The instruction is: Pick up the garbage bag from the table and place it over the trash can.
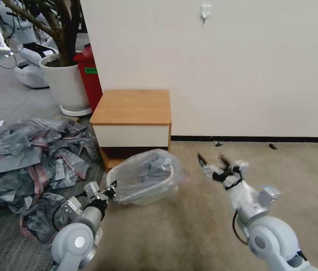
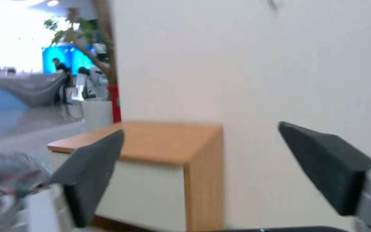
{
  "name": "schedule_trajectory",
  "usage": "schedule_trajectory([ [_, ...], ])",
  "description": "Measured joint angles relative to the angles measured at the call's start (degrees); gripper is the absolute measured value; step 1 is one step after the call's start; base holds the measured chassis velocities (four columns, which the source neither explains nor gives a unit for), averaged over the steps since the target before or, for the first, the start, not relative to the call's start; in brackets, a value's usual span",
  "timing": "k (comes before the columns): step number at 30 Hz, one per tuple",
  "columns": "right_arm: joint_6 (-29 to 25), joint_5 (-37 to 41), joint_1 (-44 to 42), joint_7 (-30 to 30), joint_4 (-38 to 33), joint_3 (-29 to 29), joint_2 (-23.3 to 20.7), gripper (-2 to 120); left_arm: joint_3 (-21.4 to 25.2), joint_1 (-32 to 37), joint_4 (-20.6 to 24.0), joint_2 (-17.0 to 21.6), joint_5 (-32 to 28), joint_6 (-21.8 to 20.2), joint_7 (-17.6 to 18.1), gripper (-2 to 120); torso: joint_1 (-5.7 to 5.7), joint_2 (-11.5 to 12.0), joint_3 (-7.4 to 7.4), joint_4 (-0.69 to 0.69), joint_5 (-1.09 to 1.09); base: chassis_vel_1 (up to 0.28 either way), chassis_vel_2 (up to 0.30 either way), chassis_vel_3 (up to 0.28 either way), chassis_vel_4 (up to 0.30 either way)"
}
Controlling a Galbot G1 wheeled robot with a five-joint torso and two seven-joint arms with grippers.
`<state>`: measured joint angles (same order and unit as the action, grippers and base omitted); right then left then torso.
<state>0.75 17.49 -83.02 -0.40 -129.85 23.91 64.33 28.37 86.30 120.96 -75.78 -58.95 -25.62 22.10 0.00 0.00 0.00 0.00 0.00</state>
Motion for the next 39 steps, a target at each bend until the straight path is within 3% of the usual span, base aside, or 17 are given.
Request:
schedule_trajectory([
  [2, 0.7, -1.8, 0.1, 0.9, -1.4, -1.2, -1.0, 86, -0.4, 0.2, 0.6, 0.0, 0.9, -0.7, 0.1, 4, 0.00, 0.0, 0.00, 0.00, 0.00, 0.000, 0.000, 0.000, 0.000],
  [6, 7.7, -8.0, 2.1, 1.1, -5.9, -8.6, -7.9, 67, -1.9, 0.7, 3.7, 0.8, 5.2, -4.1, 0.2, 4, 0.00, 0.0, 0.00, 0.00, 0.00, 0.000, 0.000, 0.000, 0.000],
  [10, 10.7, -11.2, 4.9, -0.3, -6.2, -12.7, -11.2, 58, -2.4, 0.9, 5.2, 1.6, 6.9, -5.5, 0.2, 4, 0.00, 0.0, 0.00, 0.00, 0.02, 0.000, 0.000, 0.000, 0.000],
  [12, 14.6, -12.4, 8.1, -0.9, -5.9, -17.0, -13.3, 46, -2.9, 1.3, 6.0, 2.1, 10.2, -6.1, -0.9, 4, 0.00, 0.0, 0.00, 0.00, 0.01, 0.000, 0.000, 0.000, 0.000],
  [13, 14.6, -12.4, 8.1, -0.9, -5.9, -17.0, -13.3, 46, -2.9, 1.3, 6.0, 2.1, 10.2, -6.1, -0.9, 4, 0.00, 0.0, 0.00, 0.00, 0.01, 0.000, 0.000, 0.000, 0.000],
  [17, 27.3, -9.5, 14.6, 0.8, -4.5, -26.1, -14.2, 26, -4.3, 2.3, 6.6, 2.0, 17.2, -6.3, -2.6, 4, 0.00, 0.0, 0.00, 0.00, 0.01, 0.000, 0.000, 0.000, 0.000],
  [24, 38.4, -6.9, 20.9, 1.8, -2.3, -34.2, -13.8, 4, -6.3, 2.4, 6.6, 1.3, 24.0, -6.1, -3.8, 4, 0.00, 0.0, 0.00, 0.00, 0.00, 0.000, 0.000, 0.000, 0.000],
  [30, 40.4, -6.8, 24.3, 1.9, 1.0, -38.5, -14.1, 0, -7.2, 2.3, 6.3, 1.1, 26.9, -6.0, -4.0, 4, 0.00, 0.0, 0.00, 0.00, 0.00, 0.000, 0.000, 0.000, 0.000],
  [39, 40.4, -6.8, 32.0, 1.0, 11.6, -44.9, -12.3, 0, -9.4, 2.7, 6.0, 0.8, 32.4, -6.0, -4.2, 4, 0.00, 0.0, 0.01, 0.00, 0.00, 0.000, 0.000, 0.000, 0.000],
])
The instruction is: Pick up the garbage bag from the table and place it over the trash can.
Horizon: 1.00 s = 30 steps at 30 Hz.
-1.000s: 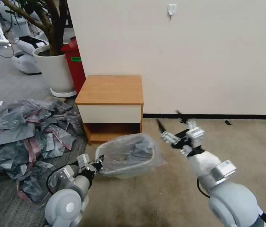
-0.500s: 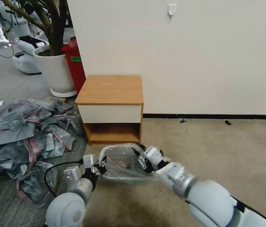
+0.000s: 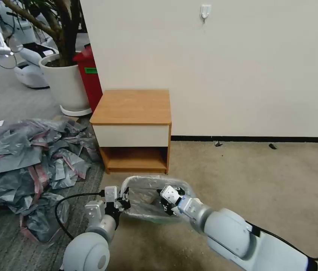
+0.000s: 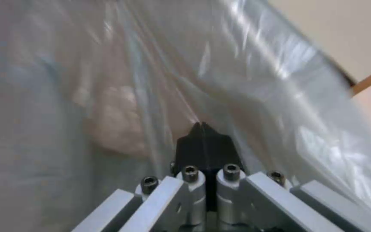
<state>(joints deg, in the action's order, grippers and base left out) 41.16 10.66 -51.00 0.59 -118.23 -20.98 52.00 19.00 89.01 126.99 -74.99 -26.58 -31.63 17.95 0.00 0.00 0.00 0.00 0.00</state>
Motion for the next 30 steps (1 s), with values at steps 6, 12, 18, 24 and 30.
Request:
schedule_trajectory([
  [6, -0.1, 0.0, 2.5, -0.6, 5.2, -1.6, 0.6, 0, -1.0, 0.0, 0.0, -0.1, 1.0, -0.1, 0.0, 4, 0.00, 0.0, 0.00, 0.00, 0.00, 0.000, 0.000, 0.000, 0.000],
  [12, -0.3, -0.6, 4.0, -1.8, 9.9, -4.1, 1.4, 0, -2.0, -0.4, -0.4, -0.7, 1.5, -0.1, 0.0, 4, 0.00, 0.0, 0.00, 0.00, 0.00, 0.000, 0.000, 0.000, 0.000],
  [18, -0.4, -2.1, 3.8, -2.8, 12.0, -4.5, 2.3, 0, -2.3, -0.3, -0.1, -1.0, 1.3, -0.2, 0.0, 4, 0.00, 0.0, 0.00, 0.00, 0.00, 0.000, 0.000, 0.000, 0.000],
  [24, -0.4, -2.8, 3.6, -3.2, 12.9, -4.1, 2.3, 0, -2.1, 0.0, 0.5, -1.0, 0.4, -0.3, 0.0, 4, 0.00, 0.0, 0.00, 0.00, 0.00, 0.000, 0.000, 0.000, 0.000],
  [30, -0.5, -2.9, 1.5, -3.3, 10.6, -1.4, 1.8, 0, -1.2, 0.4, 0.1, -0.9, 0.0, -0.4, 0.1, 4, 0.00, 0.0, 0.00, 0.00, 0.01, 0.000, 0.000, 0.000, 0.000],
])
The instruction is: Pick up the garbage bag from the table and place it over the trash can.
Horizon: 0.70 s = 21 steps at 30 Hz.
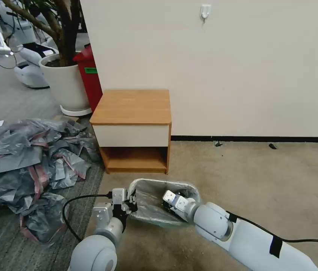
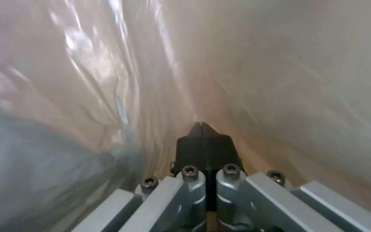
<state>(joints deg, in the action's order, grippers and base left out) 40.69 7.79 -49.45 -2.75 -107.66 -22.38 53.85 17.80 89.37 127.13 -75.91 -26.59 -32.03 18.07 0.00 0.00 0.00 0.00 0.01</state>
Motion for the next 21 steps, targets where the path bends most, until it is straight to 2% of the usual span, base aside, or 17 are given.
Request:
schedule_trajectory([
  [13, -0.4, 5.4, -10.0, -0.1, -18.2, 10.8, -6.5, 0, 3.6, -2.6, -5.3, -0.8, -4.0, 0.0, 1.6, 4, 0.00, 0.0, 0.00, 0.00, -0.01, 0.000, 0.000, 0.000, 0.000],
  [14, -0.4, 5.4, -10.0, -0.1, -18.2, 10.8, -6.5, 0, 3.6, -2.6, -5.3, -0.8, -4.0, 0.0, 1.6, 4, 0.00, 0.0, 0.00, 0.00, -0.01, 0.000, 0.000, 0.000, 0.000],
  [18, -5.1, 7.1, -15.6, -0.3, -22.6, 19.4, -5.3, 0, 4.5, -3.5, -6.8, -1.0, -7.7, -0.3, 2.3, 4, 0.00, 0.0, 0.00, 0.00, 0.00, 0.000, 0.000, 0.000, 0.000],
  [19, -5.1, 7.1, -15.6, -0.3, -22.6, 19.4, -5.3, 0, 4.5, -3.5, -6.8, -1.0, -7.7, -0.3, 2.3, 4, 0.00, 0.0, 0.00, 0.00, 0.00, 0.000, 0.000, 0.000, 0.000],
  [21, -8.7, 8.2, -19.2, 0.1, -23.5, 25.9, -1.9, 0, 5.0, -3.9, -7.7, -0.8, -10.9, -0.5, 2.4, 4, 0.00, 0.0, 0.00, 0.00, -0.01, 0.000, 0.000, 0.000, 0.000],
])
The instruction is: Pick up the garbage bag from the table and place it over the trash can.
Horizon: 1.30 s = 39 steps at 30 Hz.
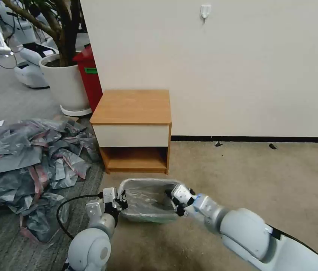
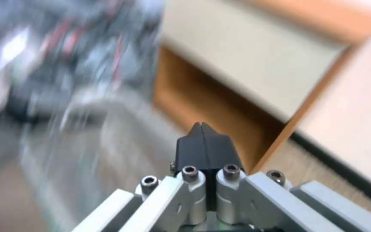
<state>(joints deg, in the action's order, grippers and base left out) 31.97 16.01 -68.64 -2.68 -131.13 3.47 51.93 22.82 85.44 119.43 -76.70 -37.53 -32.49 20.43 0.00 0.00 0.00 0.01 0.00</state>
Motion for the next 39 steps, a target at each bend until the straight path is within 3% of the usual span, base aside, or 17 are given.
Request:
schedule_trajectory([
  [1, -2.5, 0.5, -2.0, 0.6, 0.1, 3.6, 2.2, 0, 0.4, -0.5, -0.3, 0.3, -2.8, -0.4, 0.2, 4, 0.00, 0.0, 0.00, 0.01, 0.01, 0.000, 0.000, 0.000, 0.000],
  [2, -2.5, 0.5, -2.0, 0.6, 0.1, 3.6, 2.2, 0, 0.4, -0.5, -0.3, 0.3, -2.8, -0.4, 0.2, 4, 0.00, 0.0, 0.00, 0.01, 0.01, 0.000, 0.000, 0.000, 0.000],
  [4, -10.9, 1.1, -6.2, 1.6, 2.0, 10.3, 7.2, 9, 0.9, -1.9, -1.0, 1.0, -7.5, -1.8, 0.7, 4, 0.00, 0.0, 0.00, 0.00, 0.00, 0.000, 0.000, 0.000, 0.000],
  [5, -10.9, 1.1, -6.2, 1.6, 2.0, 10.3, 7.2, 9, 0.9, -1.9, -1.0, 1.0, -7.5, -1.8, 0.7, 4, 0.00, 0.0, 0.00, 0.00, 0.00, 0.000, 0.000, 0.000, 0.000],
  [8, -21.2, 1.5, -11.7, 2.0, 5.3, 17.1, 14.0, 23, 1.2, -3.4, -2.1, 2.0, -11.7, -5.3, 1.7, 4, 0.00, 0.0, 0.00, -0.02, 0.01, 0.000, 0.000, 0.000, 0.000],
  [12, -25.6, 1.5, -15.2, 0.5, 7.9, 19.1, 17.0, 38, 0.8, -4.0, -3.3, 2.6, -13.1, -7.6, 1.7, 4, 0.00, 0.0, 0.00, -0.02, 0.00, 0.000, 0.000, 0.000, 0.000],
  [23, -27.1, 0.9, -15.2, -2.6, 11.0, 18.4, 18.5, 75, 0.5, -4.2, -4.8, 2.6, -13.6, -8.6, -0.3, 5, 0.00, 0.0, 0.00, 0.00, 0.01, 0.000, 0.000, 0.000, 0.000],
  [29, -27.0, 0.8, -15.0, -2.9, 12.5, 17.7, 18.7, 98, 0.5, -3.6, -4.1, 2.8, -12.2, -8.0, -1.2, 28, 0.00, 0.0, 0.00, 0.00, 0.00, 0.000, 0.000, 0.000, 0.000],
  [34, -26.8, 0.7, -14.6, -3.0, 12.8, 17.1, 18.8, 100, 0.5, -3.1, -3.6, 2.8, -11.1, -7.8, -1.4, 46, 0.00, 0.0, 0.00, 0.00, 0.00, 0.000, 0.000, 0.000, 0.000],
  [36, -26.8, 0.7, -14.6, -3.0, 12.8, 17.1, 18.8, 100, 0.5, -3.1, -3.5, 2.8, -11.0, -7.8, -1.4, 48, 0.00, 0.0, 0.00, 0.00, 0.00, 0.000, 0.000, 0.000, 0.000],
  [39, -26.7, 0.3, -14.7, -3.1, 12.9, 16.7, 18.9, 100, 0.4, -2.9, -2.9, 2.7, -10.4, -7.4, -1.7, 65, 0.00, 0.0, 0.00, -0.01, 0.00, 0.000, 0.000, 0.000, 0.000],
])
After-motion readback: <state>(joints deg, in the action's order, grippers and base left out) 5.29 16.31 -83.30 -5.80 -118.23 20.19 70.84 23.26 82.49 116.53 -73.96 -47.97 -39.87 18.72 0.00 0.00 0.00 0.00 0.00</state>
